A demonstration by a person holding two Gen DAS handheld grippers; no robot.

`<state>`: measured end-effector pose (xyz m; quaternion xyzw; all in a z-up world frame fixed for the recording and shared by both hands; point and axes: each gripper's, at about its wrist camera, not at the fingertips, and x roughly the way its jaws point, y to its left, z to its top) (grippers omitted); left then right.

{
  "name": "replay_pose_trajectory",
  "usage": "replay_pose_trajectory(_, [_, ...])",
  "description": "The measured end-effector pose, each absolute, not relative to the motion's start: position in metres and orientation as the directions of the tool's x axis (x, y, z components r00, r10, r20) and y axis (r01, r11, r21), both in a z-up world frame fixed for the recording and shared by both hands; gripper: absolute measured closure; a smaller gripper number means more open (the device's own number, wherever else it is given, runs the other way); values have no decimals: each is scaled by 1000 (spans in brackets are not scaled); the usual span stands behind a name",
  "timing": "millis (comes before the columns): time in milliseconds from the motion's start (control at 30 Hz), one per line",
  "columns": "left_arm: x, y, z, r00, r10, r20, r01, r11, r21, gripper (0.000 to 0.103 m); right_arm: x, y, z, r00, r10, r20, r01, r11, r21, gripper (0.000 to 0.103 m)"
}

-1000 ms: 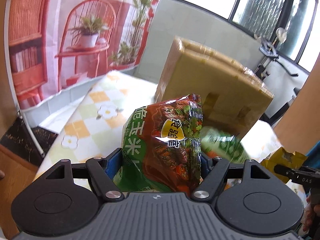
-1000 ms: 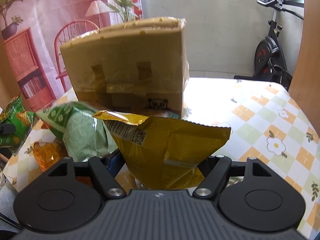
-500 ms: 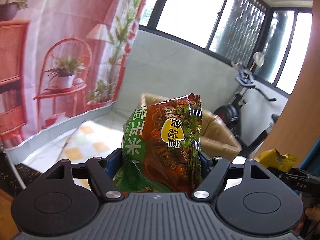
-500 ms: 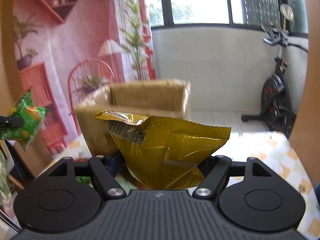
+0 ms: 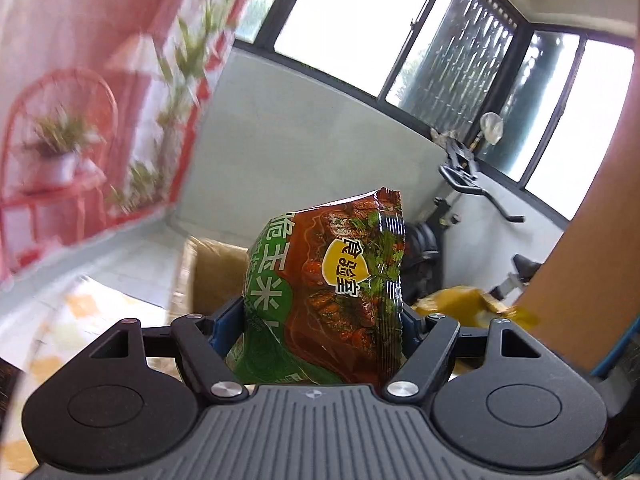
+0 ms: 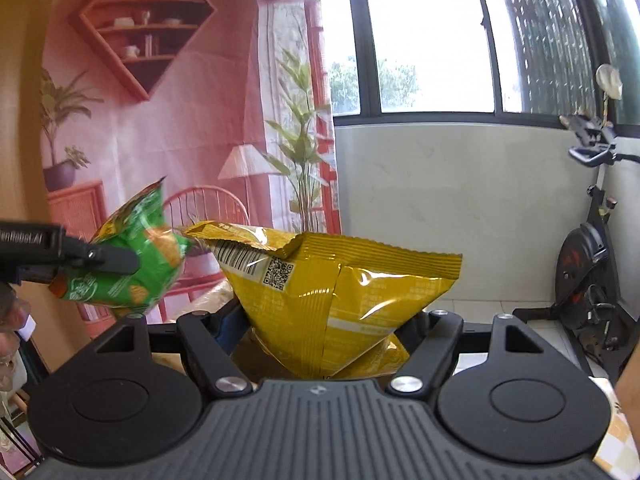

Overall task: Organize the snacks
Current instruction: 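Lower the yellow-gold bag into the box and open the right gripper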

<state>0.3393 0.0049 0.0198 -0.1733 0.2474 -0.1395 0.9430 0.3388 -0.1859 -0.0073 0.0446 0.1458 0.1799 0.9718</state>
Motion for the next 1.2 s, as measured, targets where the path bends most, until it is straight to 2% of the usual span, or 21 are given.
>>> replay_pose_trajectory(100, [364,4,8,816,-383,-433,191,886,-423,25,369,-180,-20,884,366,-292,-331,929,164,28])
replay_pose_trajectory(333, [401,5,-11,800,-347,-489,156,908,-389,25,419,-175,-51,842,381,-382,-321,923,213,28])
replay_pose_trajectory(533, [422,2,-24,768,-310,-560,156,939,-306,24,450,-162,-64,811,358,-462,-305,934,187,27])
replay_pose_trajectory(633, [427,8,-29,762,-287,-580,128,945,-300,20,461,-160,-68,794,361,-489,-304,933,195,25])
replay_pose_trajectory(733, [431,17,-30,762,-271,-588,89,944,-319,15,463,-160,-71,780,357,-514,-295,934,201,23])
replay_pose_trajectory(1033, [420,28,-21,765,-245,-595,39,941,-337,15,458,-162,-76,754,333,-566,-268,943,198,17])
replay_pose_trajectory(1200, [407,28,-15,768,-226,-600,32,948,-317,15,460,-156,-74,695,341,-633,-273,940,207,15])
